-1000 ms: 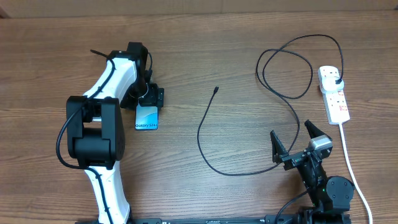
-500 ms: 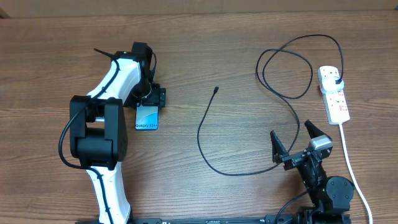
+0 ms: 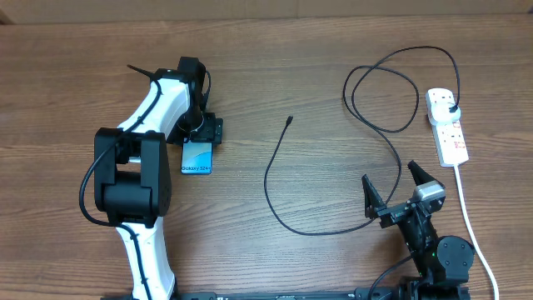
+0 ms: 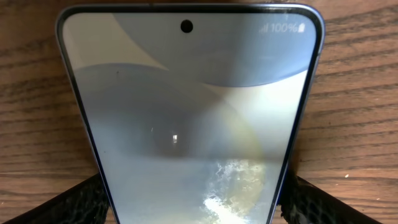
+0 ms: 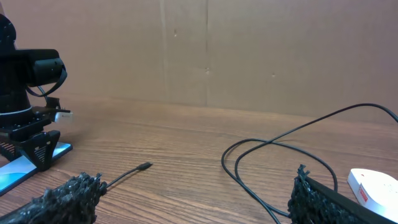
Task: Plug charger to phone and switch on socket
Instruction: 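Close the left gripper on the phone's long edges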
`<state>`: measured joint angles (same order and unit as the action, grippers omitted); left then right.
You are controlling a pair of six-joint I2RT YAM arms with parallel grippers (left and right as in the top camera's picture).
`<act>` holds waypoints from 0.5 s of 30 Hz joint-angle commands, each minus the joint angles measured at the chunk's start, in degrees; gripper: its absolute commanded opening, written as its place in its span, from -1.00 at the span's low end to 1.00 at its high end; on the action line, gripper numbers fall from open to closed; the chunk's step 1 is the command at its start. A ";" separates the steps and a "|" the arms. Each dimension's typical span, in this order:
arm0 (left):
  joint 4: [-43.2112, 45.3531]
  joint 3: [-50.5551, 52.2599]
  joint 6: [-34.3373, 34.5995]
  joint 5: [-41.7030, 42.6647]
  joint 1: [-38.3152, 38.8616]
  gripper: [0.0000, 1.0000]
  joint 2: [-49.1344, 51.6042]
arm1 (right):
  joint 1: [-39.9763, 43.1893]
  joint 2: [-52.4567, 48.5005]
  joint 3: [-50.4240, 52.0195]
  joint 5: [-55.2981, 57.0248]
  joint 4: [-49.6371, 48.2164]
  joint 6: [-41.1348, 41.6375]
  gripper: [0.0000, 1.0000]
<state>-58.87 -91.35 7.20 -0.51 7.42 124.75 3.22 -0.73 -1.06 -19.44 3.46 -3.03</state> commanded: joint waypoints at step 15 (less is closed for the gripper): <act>0.44 1.31 0.52 1.14 0.48 0.81 0.94 | -0.26 0.57 0.61 0.33 -0.39 -0.07 0.99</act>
<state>-58.87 -91.35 7.20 -0.51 7.42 124.75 3.22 -0.73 -1.06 -19.44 3.49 -3.03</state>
